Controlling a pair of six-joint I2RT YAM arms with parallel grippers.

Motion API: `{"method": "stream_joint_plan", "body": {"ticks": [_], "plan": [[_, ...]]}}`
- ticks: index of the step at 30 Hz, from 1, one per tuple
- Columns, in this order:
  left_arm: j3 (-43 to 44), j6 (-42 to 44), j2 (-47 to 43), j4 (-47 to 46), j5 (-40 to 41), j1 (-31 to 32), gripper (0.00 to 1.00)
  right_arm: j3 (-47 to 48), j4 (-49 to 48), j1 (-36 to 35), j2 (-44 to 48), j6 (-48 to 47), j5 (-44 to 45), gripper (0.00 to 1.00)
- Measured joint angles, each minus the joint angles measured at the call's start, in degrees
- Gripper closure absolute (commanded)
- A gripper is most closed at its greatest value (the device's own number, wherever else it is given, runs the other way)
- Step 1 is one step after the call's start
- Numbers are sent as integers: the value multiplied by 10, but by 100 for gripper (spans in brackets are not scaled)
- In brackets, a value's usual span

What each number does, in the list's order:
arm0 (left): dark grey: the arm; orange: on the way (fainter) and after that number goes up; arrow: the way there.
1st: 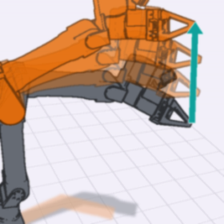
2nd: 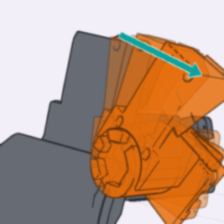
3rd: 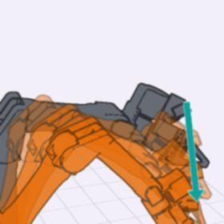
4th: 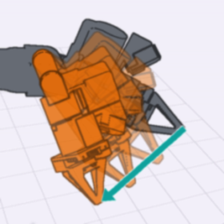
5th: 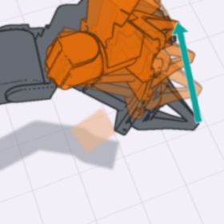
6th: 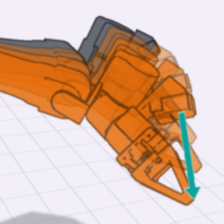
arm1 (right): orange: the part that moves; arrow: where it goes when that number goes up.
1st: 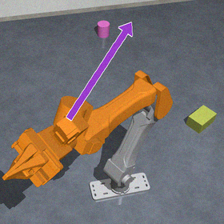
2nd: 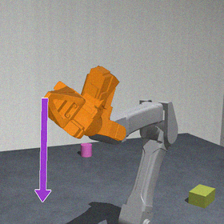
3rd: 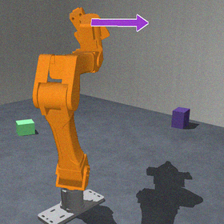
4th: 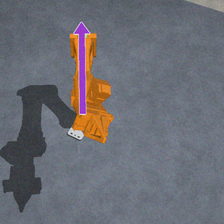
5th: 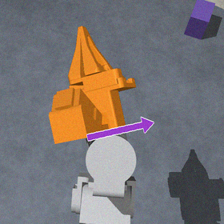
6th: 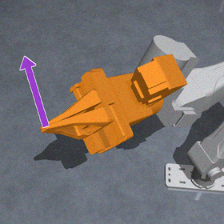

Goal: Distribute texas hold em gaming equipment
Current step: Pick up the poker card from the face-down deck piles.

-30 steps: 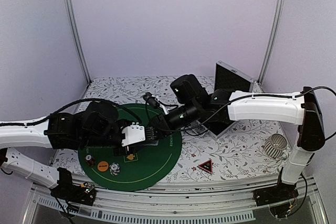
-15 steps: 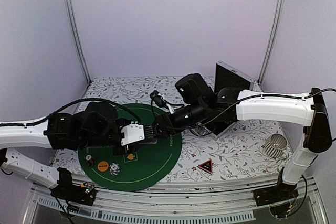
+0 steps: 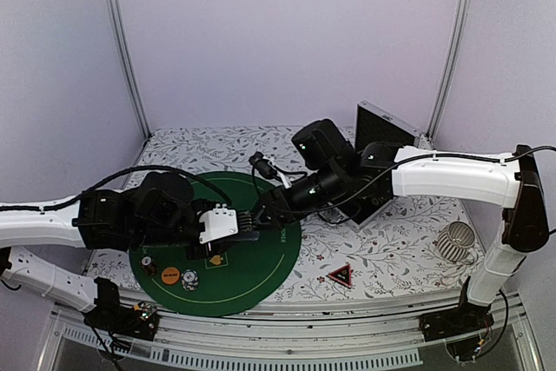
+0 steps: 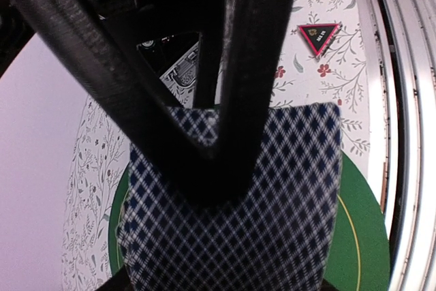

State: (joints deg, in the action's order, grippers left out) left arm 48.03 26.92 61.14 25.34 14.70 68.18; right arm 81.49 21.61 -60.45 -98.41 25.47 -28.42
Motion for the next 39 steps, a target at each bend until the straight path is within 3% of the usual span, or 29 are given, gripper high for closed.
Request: {"method": "stream_joint_plan", "body": {"ticks": [5, 12, 19, 28, 34, 39], "plan": [[0, 0, -1, 0, -1, 0, 51, 0, 17, 2, 2, 0, 11, 40], [0, 0, 0, 0, -5, 0, 51, 0, 43, 2, 38, -9, 26, 60], [0, 0, 5, 1, -6, 0, 52, 18, 44, 2, 39, -14, 18, 69], [0, 0, 7, 3, -7, 0, 51, 21, 38, 2, 24, -15, 3, 72], [0, 0, 7, 9, -8, 0, 51, 21, 32, 2, 9, -15, -7, 95], [0, -1, 7, 16, -7, 0, 51, 22, 32, 5, 8, -13, -7, 97]]}}
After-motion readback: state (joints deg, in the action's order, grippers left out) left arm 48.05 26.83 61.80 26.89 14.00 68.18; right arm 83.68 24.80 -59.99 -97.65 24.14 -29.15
